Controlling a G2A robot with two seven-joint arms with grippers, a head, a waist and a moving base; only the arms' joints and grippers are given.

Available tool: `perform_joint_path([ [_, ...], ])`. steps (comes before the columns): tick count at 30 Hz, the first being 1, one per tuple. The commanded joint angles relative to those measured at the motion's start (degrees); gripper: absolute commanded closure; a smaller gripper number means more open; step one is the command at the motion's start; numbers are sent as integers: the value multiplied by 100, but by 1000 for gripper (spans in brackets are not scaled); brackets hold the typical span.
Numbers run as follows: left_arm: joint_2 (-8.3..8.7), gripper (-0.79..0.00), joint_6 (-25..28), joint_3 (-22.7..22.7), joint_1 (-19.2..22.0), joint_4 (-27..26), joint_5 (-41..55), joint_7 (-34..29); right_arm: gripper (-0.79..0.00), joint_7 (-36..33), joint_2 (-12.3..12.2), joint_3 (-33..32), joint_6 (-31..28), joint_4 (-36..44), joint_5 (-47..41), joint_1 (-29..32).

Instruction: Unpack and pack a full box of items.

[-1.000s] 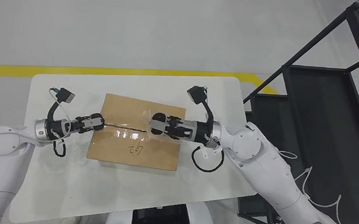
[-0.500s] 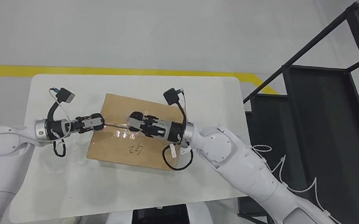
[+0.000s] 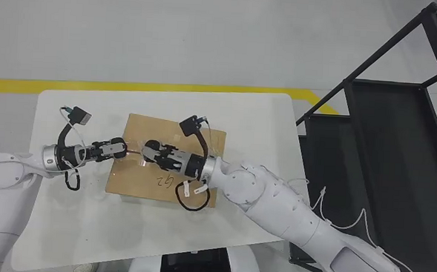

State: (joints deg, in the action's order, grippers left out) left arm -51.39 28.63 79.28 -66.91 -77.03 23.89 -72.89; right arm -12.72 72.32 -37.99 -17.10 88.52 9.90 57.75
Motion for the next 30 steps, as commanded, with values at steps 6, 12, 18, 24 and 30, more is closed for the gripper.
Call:
perform_joint_path([
  [6,0,-785,0,0,0,0,0,0,0,550,154,50,173,-232,416,-85],
  [12,0,-785,0,0,0,0,0,0,0,684,226,26,102,-370,608,-35],
  [18,0,-785,0,0,0,0,0,0,0,729,264,2,19,-521,785,-10],
  [24,0,-785,0,0,0,0,0,0,0,839,369,218,27,-868,1196,114],
  [30,0,-785,0,0,0,0,0,0,0,923,486,277,-4,-1150,1280,83],
])
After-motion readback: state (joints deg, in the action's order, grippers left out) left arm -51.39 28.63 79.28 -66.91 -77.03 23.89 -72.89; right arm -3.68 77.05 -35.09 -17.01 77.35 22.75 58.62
